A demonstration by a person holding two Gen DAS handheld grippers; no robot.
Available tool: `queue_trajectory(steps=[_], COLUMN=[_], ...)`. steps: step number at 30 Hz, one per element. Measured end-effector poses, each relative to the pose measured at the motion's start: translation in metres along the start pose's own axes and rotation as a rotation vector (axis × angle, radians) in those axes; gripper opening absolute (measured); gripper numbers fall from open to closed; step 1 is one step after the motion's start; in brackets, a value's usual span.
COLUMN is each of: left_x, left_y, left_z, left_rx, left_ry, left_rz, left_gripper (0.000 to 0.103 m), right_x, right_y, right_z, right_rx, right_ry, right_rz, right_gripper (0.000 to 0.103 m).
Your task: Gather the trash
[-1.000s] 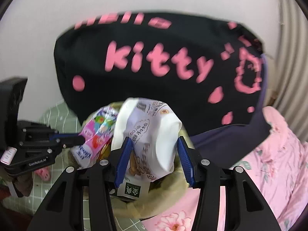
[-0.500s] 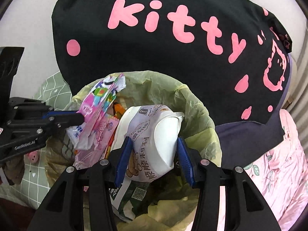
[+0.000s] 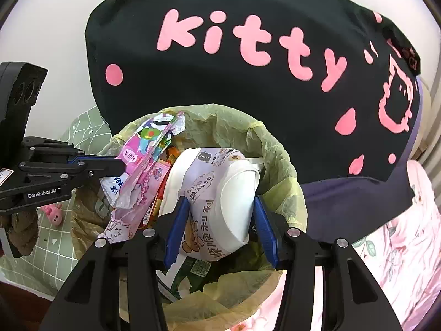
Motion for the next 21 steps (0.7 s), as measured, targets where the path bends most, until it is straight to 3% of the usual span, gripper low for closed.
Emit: queue_trajectory(steps=[8,13,15,21], left_x=[0.007,0.032,0.044,0.088], left_y=[-0.001,-0.007,-0.012,-0.044], left_z=[0.000,0.009,0.016,0.041], left_rx=[0.001,0.031,0.061,0.123], left_ry=[-0.029,-0.050,-0.055,0.033], left_rz=[-0.012,-0.065,-0.087,-0.147], left_gripper=[0.009,0.031,0.040,0.060], right_x=[0.004,0.012,0.018,0.050], right_y=[0.000,-0.004,-0.005,-0.004], right_z=[0.003,0.006,0.010,0.031], right_rx=[-0.070,-0.112,-0.120,-0.154], right_ry=[0.012,-0.032,-0.056,-0.108], right_rz=[-0.015,-0.026,-0.038,-0.115], right_gripper=[0.047,0.048,0.058,0.058])
Point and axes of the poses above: each gripper's, at about its wrist camera, not at the fingertips, and x roughly against the way its jaws point, z to its left, y to its top, the point moved 8 cm from there along -x, roughly the way its jaws point, and after that the axes turned 1 degree about -x, right-handed, at the moved point
